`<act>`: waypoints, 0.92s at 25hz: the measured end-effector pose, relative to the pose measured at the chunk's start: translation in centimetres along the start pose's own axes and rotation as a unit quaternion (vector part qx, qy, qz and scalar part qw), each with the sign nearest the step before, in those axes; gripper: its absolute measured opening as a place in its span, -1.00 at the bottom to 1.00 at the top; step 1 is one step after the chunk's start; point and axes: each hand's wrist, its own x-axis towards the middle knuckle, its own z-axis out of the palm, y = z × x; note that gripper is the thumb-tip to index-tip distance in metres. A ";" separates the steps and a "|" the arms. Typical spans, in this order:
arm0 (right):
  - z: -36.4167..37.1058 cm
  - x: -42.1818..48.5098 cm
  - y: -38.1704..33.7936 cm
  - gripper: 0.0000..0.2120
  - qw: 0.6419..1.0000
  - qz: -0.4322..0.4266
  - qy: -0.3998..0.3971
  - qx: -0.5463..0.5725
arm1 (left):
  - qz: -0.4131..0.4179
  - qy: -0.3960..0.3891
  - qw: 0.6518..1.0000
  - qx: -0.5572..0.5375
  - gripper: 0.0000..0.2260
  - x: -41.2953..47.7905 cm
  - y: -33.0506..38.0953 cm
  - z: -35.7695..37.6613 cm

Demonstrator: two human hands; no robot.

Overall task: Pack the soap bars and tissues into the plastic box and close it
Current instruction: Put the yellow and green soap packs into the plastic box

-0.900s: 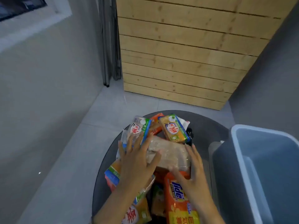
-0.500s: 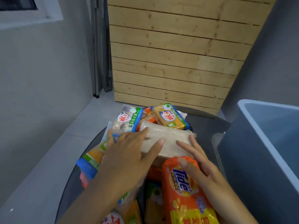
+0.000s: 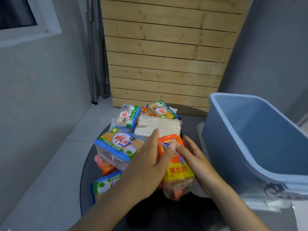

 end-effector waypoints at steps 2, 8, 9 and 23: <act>0.1 -1.2 0.5 -0.55 1.000 -0.003 0.005 0.006 | -0.024 -0.020 0.999 -0.045 -0.38 -0.7 0.3 1.5; 1.6 -5.0 1.8 -0.58 0.998 -0.031 -0.012 0.055 | -0.079 0.030 0.980 -0.179 -0.57 -3.6 1.0 4.3; 1.7 -5.8 1.6 -0.58 0.996 -0.051 -0.019 0.066 | -0.067 0.046 0.975 -0.208 -0.61 -4.3 1.9 4.8; -8.5 -10.6 -12.8 -0.56 0.981 -0.191 -0.016 0.011 | 0.184 0.002 0.949 -0.257 -0.68 -2.3 15.5 4.7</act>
